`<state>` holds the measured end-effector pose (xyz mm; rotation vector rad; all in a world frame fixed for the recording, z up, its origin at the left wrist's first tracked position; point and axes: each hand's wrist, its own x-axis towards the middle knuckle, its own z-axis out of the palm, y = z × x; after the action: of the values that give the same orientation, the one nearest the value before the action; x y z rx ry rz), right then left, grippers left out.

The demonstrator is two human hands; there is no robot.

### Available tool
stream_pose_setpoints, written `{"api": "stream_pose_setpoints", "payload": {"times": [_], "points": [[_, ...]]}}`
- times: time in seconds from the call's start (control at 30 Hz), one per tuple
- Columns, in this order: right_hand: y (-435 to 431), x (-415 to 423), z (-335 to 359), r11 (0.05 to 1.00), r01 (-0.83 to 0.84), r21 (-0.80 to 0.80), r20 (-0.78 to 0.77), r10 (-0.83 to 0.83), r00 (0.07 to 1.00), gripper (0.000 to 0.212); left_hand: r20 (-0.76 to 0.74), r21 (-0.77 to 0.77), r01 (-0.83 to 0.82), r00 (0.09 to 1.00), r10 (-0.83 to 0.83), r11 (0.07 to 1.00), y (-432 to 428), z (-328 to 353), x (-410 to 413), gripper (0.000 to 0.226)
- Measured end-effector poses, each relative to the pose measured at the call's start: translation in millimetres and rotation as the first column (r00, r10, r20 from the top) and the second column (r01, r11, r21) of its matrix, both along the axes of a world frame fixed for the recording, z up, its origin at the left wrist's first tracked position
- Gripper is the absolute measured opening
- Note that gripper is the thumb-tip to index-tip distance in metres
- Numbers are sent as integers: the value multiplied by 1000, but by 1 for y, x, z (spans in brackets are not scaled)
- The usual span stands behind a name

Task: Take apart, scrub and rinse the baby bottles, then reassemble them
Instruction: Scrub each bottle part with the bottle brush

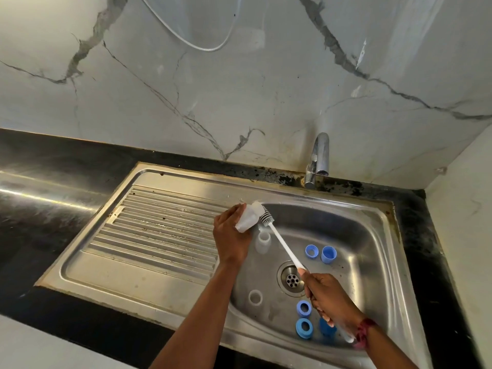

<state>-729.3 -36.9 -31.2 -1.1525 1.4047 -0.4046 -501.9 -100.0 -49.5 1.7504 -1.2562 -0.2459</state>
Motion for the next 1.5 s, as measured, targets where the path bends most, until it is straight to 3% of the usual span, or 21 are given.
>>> {"api": "stream_pose_setpoints", "payload": {"times": [0.13, 0.37, 0.57, 0.83, 1.03, 1.27, 1.5], "points": [[-5, -1, 0, 999, -34, -27, -72, 32, 997, 48, 57, 3, -6, 998, 6, 1000, 1, -2, 0, 62], [-33, -9, -1, 940, -227, -255, -367, 123, 922, 56, 153, 53, -71, 986, 62, 996, -3, 5, 14, 57], [-46, 2, 8, 850, -359, -384, -527, 117, 842, 55, 116, 100, -71, 991, 60, 992, -5, 6, 16, 53], [-31, 1, -2, 849, -401, -345, -620, 115, 776, 59, 31, 154, -144, 990, 140, 978, -7, 7, 26, 56], [-30, 8, 1, 840, -389, -379, -639, 67, 766, 48, 43, 150, -58, 998, 52, 987, -9, 12, 14, 56], [-34, 5, 7, 808, -451, -379, -729, 40, 684, 45, 387, 65, 164, 905, -176, 984, -4, 7, 31, 53], [-40, -2, -1, 808, -458, -370, -725, 56, 686, 49, 344, 118, 282, 888, -305, 952, 2, 2, 44, 54]]}}
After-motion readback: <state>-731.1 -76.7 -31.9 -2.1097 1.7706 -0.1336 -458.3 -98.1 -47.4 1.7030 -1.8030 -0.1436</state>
